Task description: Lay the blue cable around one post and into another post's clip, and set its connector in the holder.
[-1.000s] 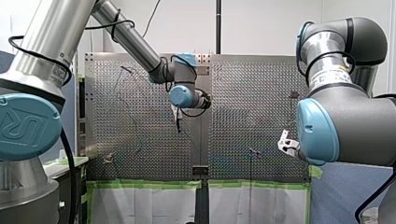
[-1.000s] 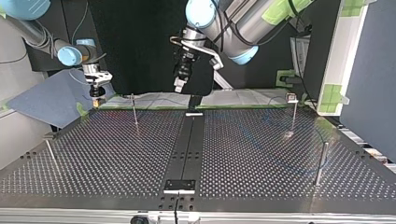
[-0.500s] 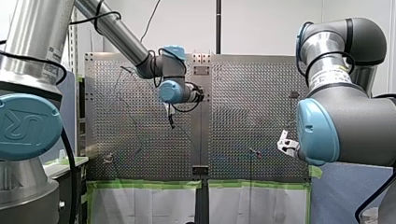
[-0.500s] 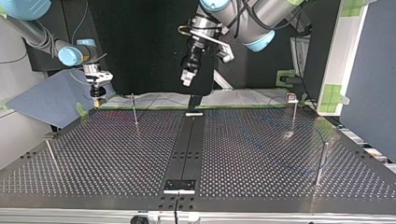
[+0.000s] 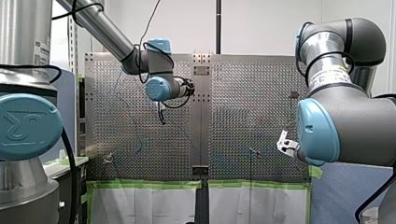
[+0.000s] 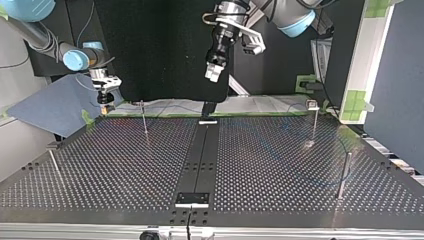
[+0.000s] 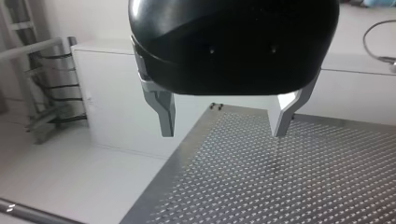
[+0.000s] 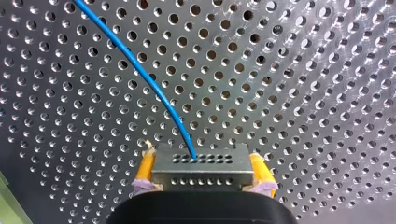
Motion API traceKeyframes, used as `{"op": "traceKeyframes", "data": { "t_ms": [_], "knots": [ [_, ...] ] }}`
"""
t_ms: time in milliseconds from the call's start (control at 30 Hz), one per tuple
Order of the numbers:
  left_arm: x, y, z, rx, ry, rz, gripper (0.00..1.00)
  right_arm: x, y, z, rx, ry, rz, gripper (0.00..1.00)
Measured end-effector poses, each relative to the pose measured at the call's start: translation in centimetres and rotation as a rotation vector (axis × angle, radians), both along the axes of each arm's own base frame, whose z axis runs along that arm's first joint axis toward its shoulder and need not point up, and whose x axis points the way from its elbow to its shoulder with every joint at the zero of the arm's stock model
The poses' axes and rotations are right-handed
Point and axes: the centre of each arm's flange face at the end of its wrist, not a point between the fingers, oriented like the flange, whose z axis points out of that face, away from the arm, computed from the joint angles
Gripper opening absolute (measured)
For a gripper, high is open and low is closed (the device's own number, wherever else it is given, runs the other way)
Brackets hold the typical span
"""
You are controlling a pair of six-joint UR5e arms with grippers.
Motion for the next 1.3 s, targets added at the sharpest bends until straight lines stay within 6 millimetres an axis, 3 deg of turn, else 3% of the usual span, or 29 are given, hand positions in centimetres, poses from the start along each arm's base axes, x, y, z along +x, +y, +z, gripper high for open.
{"op": "traceKeyframes", "data": {
  "t_ms": [133,500,1000,1300],
  "knots": [
    [-0.4,1.1,-0.2,-0.015,-0.011,0.020,1.00,0.1,0.0,0.0,0.000,0.000,0.001,0.02],
    [-1.3,2.9,-4.5,0.024,0.017,0.058,1.00,0.3,0.1,-0.1,0.004,0.000,0.005,0.02],
    [-4.4,6.0,-9.2,0.086,0.092,0.067,1.00,-0.3,-0.7,0.4,0.007,0.019,-0.019,0.02],
    [-6.5,7.9,-11.6,0.130,0.144,0.071,1.00,-0.6,-1.5,2.5,0.004,0.077,-0.058,0.02]
  ]
}}
